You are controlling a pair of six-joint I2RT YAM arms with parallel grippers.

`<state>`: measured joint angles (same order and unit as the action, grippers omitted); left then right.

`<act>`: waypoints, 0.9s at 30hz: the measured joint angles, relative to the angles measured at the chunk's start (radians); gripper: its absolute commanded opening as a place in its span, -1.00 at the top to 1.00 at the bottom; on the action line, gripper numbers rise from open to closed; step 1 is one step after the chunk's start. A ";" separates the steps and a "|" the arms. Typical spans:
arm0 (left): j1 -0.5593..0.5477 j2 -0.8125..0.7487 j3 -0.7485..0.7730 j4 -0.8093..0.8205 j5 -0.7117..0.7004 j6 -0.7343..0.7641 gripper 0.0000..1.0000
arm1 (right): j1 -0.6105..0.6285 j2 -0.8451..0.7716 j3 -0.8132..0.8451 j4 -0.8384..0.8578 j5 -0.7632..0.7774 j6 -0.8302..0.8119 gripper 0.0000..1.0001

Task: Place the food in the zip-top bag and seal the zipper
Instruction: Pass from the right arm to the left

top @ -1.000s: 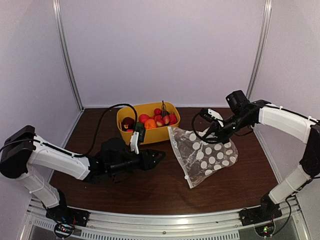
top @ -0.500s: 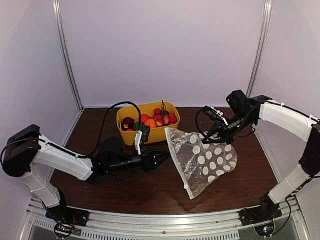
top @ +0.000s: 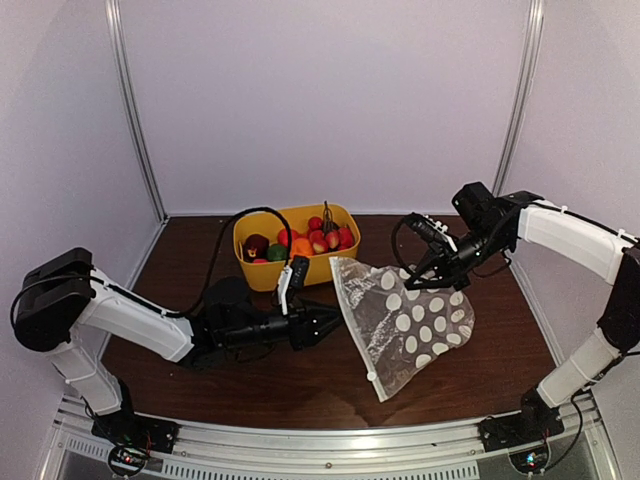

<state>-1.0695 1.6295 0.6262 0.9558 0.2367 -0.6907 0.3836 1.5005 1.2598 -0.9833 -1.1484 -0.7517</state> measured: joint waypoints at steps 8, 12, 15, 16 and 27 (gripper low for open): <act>0.000 0.003 -0.015 0.133 0.082 0.000 0.24 | 0.000 0.005 -0.001 0.016 0.000 0.016 1.00; 0.000 0.003 -0.019 0.148 0.100 0.001 0.34 | 0.000 0.015 -0.002 0.019 0.000 0.019 1.00; 0.000 0.011 -0.006 0.127 0.093 0.005 0.44 | 0.000 0.018 -0.002 0.024 0.000 0.019 1.00; 0.000 0.018 0.004 0.119 0.088 0.006 0.49 | 0.000 0.018 -0.002 0.024 0.000 0.019 1.00; 0.000 0.103 0.098 0.074 0.031 0.011 1.00 | 0.000 0.017 -0.036 0.061 0.012 0.061 0.45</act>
<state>-1.0695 1.7325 0.7238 1.0294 0.2672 -0.6796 0.3840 1.5173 1.2240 -0.9222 -1.1362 -0.6907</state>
